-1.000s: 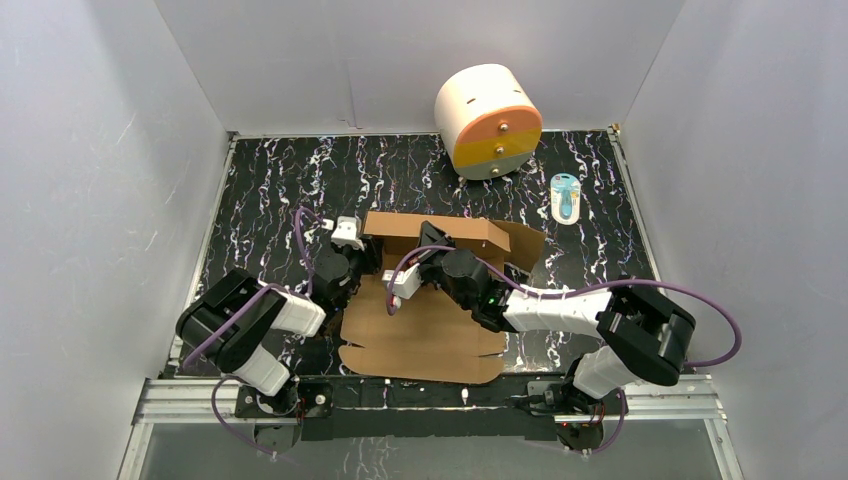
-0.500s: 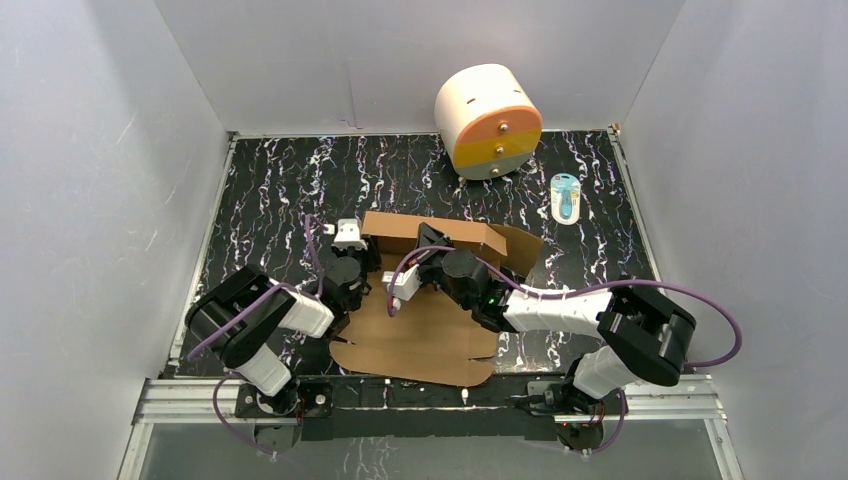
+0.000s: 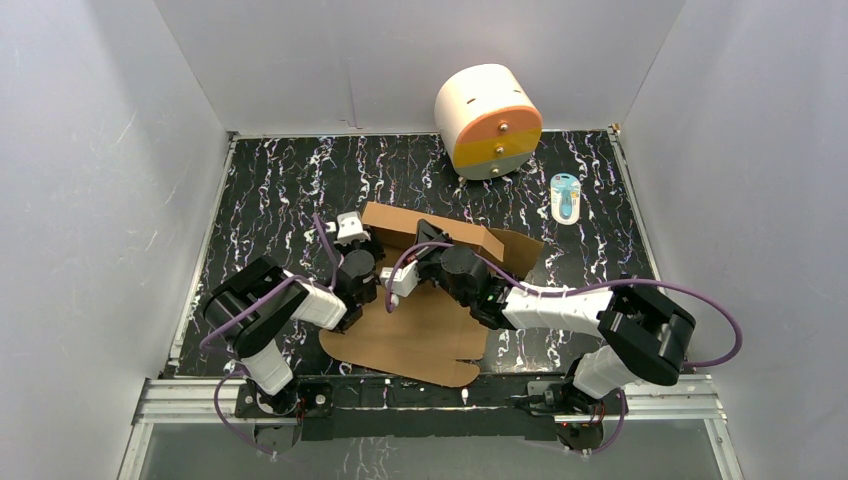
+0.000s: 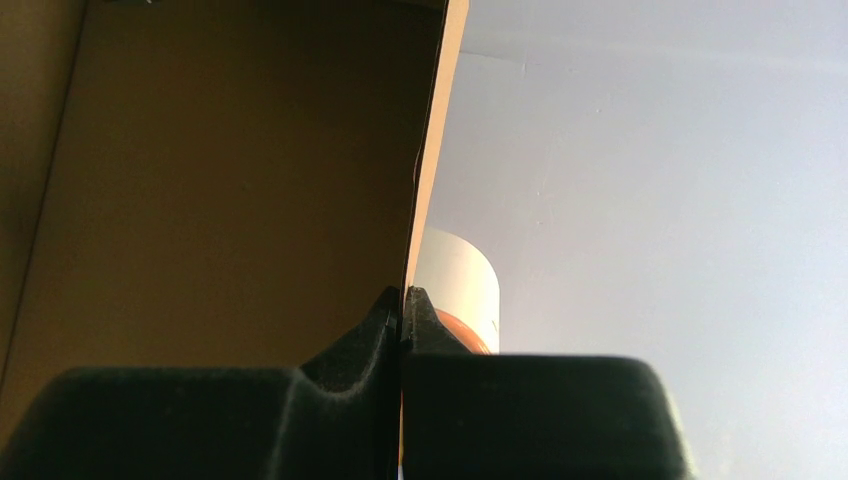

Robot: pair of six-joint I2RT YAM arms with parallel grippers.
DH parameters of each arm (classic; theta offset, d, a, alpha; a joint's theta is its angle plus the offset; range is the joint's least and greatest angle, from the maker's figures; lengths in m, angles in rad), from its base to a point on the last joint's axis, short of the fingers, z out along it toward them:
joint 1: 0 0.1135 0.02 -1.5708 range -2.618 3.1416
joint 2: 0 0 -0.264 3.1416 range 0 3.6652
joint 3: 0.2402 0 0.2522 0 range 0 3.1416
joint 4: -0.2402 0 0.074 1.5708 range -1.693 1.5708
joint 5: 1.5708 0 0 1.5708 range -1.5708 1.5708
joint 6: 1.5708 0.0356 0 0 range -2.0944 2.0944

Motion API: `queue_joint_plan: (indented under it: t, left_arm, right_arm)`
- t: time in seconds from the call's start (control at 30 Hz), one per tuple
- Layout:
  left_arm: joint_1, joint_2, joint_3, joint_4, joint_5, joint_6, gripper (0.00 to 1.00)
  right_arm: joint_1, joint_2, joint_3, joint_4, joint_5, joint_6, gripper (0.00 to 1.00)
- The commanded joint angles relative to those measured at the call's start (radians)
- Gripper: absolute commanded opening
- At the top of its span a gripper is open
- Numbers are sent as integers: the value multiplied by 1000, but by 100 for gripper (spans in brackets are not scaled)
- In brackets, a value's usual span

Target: Fold the paper box

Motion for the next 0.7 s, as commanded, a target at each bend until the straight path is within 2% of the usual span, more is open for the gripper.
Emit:
queue_joint_plan:
  t: [0.0,0.1,0.3,0.47,0.67]
  left_arm:
    - [39,21,49,-113,-253,-44,28]
    - [39,23,86,-221,-290,-112,28]
    - [39,40,100,-273,-254,-157,31]
    - [38,-15,55,-274,-168,-175,40]
    - [37,-170,-29,-302,-93,-187,51]
  right_arm:
    - [17,0,21,-43,-41,6,0]
    - [17,6,23,-43,-41,4,0]
    - [17,21,36,-39,-41,0,0]
    - [17,36,41,-19,-41,0,0]
    - [16,67,58,10,-41,-12,0]
